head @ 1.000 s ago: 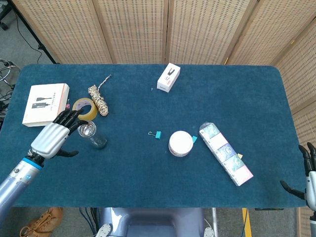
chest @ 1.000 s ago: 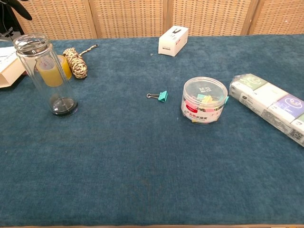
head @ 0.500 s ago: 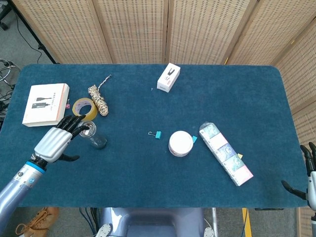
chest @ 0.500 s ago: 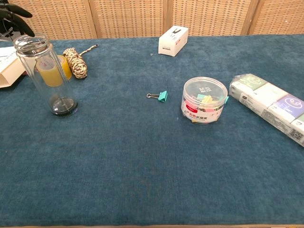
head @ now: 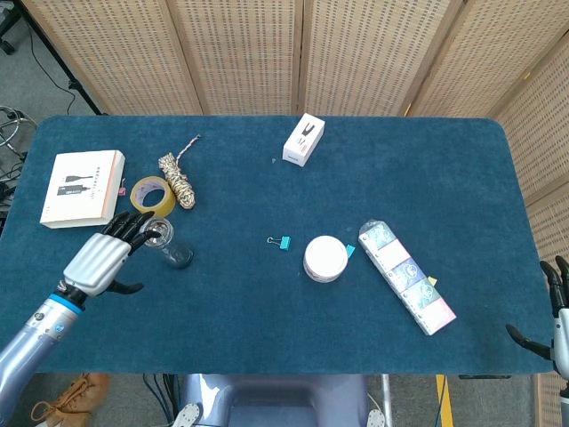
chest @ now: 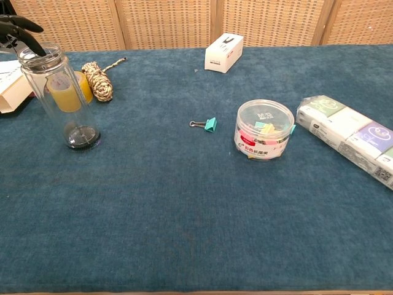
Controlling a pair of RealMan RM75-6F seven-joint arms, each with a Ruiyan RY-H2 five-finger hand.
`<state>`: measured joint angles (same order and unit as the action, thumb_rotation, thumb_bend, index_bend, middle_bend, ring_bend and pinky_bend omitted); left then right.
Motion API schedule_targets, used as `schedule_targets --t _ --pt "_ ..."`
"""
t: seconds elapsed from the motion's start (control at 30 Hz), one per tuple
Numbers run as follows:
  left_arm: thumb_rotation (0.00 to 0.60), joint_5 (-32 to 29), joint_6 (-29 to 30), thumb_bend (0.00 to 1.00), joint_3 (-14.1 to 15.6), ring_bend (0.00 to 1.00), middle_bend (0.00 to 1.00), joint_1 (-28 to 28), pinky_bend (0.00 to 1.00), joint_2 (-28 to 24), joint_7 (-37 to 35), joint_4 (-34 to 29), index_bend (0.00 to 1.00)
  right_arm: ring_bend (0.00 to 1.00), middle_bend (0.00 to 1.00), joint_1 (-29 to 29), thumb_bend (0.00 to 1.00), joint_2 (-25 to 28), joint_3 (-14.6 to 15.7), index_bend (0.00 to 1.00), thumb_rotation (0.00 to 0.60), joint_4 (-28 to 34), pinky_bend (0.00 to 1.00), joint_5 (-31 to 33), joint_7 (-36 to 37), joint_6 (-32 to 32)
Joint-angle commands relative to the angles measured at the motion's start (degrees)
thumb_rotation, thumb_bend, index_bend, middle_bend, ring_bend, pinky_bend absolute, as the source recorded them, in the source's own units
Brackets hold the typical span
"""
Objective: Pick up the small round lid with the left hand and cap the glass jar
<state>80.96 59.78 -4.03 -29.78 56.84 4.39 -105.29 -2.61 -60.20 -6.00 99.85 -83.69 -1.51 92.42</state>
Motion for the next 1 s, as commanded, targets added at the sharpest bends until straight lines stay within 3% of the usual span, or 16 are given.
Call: schedule_targets --t 0.03,0.57,0.83,0.93,1.0 --pt "0.6 -0.22 -0.17 0.0 -0.12 0.0 0.0 -0.18 0.0 0.31 0.3 0.02 0.24 0.0 0.0 -0.02 0.0 0.01 0.0 0.03 0.6 0.01 0.0 -0.01 -0.02 0.05" --pt "0.6 -1.1 -0.42 0.0 -0.12 0.0 0.0 -0.55 0.0 1.73 1.86 0.34 0.25 0.0 0.0 -0.07 0.0 0.12 -0.04 0.03 0.6 -0.02 0.0 0.06 0.18 0.07" --pt "0.6 1.92 4.32 0.0 -0.34 0.0 0.0 1.75 0.0 -0.87 -2.76 -0.08 0.25 0.0 0.0 0.07 0.0 0.03 -0.02 0.03 0.6 -0.08 0.0 0.1 0.03 -0.2" --pt "0.6 3.94 7.32 0.0 -0.34 0.0 0.0 3.17 0.0 -2.14 -5.18 0.33 0.22 0.0 0.0 0.09 0.0 -0.09 0.05 0.03 0.6 -0.03 0.0 -0.01 -0.18 -0.21" --pt "0.6 4.49 10.25 0.0 -0.37 0.0 0.0 4.78 0.0 -2.65 -6.03 1.26 0.12 0.0 0.0 0.11 0.0 -0.19 0.1 0.03 0.6 -0.02 0.0 -0.08 -0.32 -0.23"
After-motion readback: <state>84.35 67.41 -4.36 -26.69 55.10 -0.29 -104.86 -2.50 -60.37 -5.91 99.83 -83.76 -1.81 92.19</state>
